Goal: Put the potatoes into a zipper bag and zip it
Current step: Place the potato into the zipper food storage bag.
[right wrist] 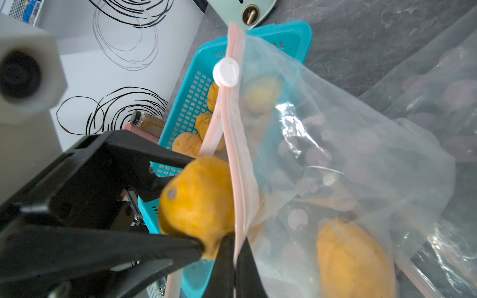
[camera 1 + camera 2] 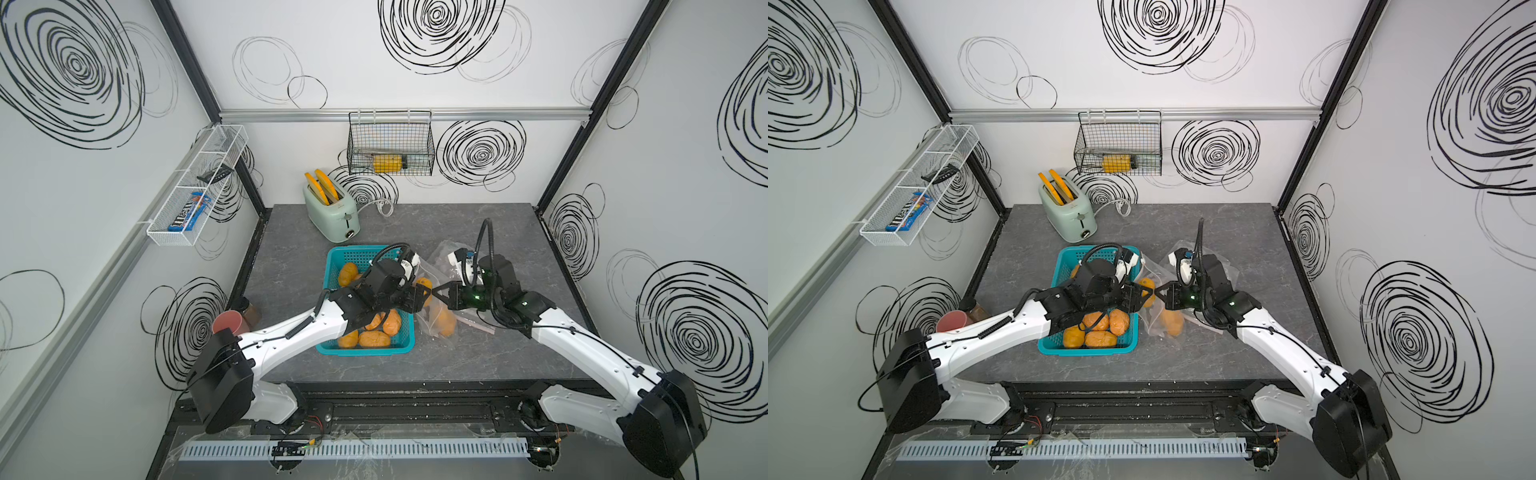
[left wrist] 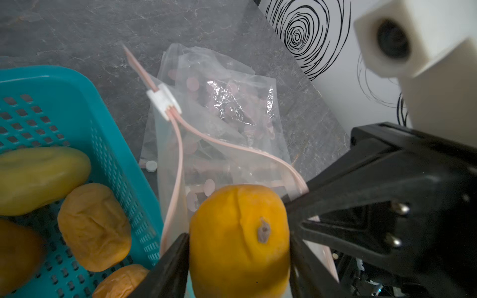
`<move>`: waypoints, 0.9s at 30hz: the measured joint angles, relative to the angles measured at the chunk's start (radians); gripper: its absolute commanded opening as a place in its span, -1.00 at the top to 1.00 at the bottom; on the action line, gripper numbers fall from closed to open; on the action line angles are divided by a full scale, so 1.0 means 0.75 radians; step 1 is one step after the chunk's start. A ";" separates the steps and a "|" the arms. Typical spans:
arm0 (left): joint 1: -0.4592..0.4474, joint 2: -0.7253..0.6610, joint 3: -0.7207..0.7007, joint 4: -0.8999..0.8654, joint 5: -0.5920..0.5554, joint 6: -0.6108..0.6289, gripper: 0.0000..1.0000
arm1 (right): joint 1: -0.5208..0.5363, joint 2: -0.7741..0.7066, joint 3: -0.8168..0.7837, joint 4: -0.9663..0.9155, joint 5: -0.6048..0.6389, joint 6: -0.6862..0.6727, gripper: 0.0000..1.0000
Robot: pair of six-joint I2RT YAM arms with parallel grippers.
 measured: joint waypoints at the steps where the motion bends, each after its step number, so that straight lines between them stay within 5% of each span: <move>1: -0.002 0.002 0.005 -0.013 -0.008 0.005 -0.31 | 0.002 0.000 0.008 0.001 -0.001 0.000 1.00; 9: -0.012 0.003 0.105 -0.137 -0.066 0.038 -0.62 | 0.015 0.004 0.055 -0.031 0.001 -0.001 1.00; 19: -0.005 -0.143 0.133 -0.258 -0.150 0.080 -0.69 | 0.019 0.005 0.083 -0.053 0.061 -0.036 1.00; 27: 0.220 -0.437 0.021 -0.280 -0.183 0.074 -0.82 | 0.001 -0.039 0.051 -0.053 0.222 -0.106 1.00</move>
